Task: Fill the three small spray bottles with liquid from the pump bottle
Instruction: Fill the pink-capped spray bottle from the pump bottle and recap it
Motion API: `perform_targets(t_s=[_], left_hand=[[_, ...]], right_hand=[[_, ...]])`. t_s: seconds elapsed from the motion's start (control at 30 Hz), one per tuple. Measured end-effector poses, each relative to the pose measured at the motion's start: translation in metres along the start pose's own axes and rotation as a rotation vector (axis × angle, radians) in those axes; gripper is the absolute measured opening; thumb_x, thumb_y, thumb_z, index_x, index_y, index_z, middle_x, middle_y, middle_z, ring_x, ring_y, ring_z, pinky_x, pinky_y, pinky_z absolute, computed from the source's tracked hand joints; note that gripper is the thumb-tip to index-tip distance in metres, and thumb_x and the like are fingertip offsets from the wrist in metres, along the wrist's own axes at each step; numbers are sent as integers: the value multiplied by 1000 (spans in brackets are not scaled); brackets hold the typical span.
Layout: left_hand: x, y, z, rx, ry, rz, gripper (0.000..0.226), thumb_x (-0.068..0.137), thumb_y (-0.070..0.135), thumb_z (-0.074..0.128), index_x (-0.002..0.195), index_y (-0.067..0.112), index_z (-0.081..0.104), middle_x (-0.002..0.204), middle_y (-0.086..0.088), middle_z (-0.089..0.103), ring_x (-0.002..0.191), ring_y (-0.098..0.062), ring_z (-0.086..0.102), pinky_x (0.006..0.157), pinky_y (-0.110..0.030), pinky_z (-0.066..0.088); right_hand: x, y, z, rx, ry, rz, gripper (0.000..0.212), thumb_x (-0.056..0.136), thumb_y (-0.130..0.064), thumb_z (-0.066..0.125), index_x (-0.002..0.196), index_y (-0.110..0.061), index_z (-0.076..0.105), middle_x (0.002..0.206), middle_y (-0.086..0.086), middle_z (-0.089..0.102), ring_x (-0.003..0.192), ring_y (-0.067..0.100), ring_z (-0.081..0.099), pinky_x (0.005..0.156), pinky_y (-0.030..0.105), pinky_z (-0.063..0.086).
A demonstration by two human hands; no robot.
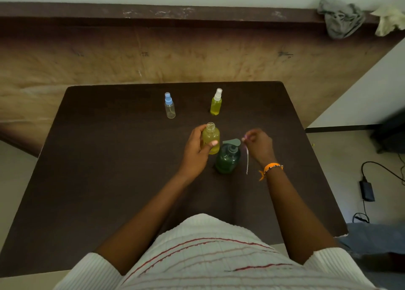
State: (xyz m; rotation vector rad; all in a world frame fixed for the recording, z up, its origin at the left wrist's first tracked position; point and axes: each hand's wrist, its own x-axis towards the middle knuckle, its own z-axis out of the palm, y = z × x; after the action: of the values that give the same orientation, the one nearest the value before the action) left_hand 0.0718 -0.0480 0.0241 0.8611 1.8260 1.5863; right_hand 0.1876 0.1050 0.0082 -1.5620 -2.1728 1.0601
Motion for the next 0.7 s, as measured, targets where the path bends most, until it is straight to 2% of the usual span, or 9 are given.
perform_targets(t_s=[0.07,0.13,0.23,0.3,0.4,0.5,0.6,0.7], left_hand=[[1,4,-1,-21,2,-6,40,76,25,61,113,31,47,120,-10,56,110,-20,57,94,-38,49],[0,6,-1,-41,5,3,42,73,24,64,113,27,49,120,-10,57,109,-20,57,93,-36,49],[0,5,0,-67,19,18,42,74,15,68,111,25,51,120,-11,57,108,-20,58,92,-37,50],[1,4,0,-66,26,13,42,76,7,69,109,26,52,118,-12,58,106,-20,59,91,-39,51],[1,4,-1,-74,28,3,44,76,2,69,108,26,52,117,-12,59,105,-19,60,91,-37,51],[1,6,-1,-89,34,-2,44,76,0,69,109,23,52,117,-10,60,104,-17,60,90,-34,51],[1,8,-1,-90,38,-7,43,76,1,69,110,22,52,117,-10,60,104,-16,60,90,-33,51],[0,10,-3,-91,33,-8,42,77,2,69,111,20,52,117,-11,60,104,-17,60,90,-35,51]], right_hand=[[-4,-32,-22,144,114,-163,15,89,-4,62,103,0,62,89,11,67,69,-1,60,62,6,40],[-12,-64,-41,301,194,-314,16,89,-2,62,105,0,60,86,-1,61,67,-8,58,65,4,45],[-29,-102,-56,487,240,-473,17,88,-4,64,104,-9,58,90,-10,59,78,-2,61,74,12,51],[-39,-117,-57,527,246,-555,18,88,-5,64,103,-13,57,92,-13,60,82,-4,61,78,16,52],[-49,-127,-53,546,222,-615,20,88,-5,64,106,-10,58,94,-14,60,86,-2,62,81,19,53],[-53,-130,-48,531,195,-653,22,88,-5,64,109,-7,58,97,-10,62,88,-2,62,81,16,52],[-54,-128,-42,491,157,-665,23,89,-6,63,111,-3,58,101,2,65,91,2,64,80,16,52],[-55,-124,-37,457,115,-670,23,88,-4,64,110,-1,59,97,-2,63,89,-5,62,76,13,51]])
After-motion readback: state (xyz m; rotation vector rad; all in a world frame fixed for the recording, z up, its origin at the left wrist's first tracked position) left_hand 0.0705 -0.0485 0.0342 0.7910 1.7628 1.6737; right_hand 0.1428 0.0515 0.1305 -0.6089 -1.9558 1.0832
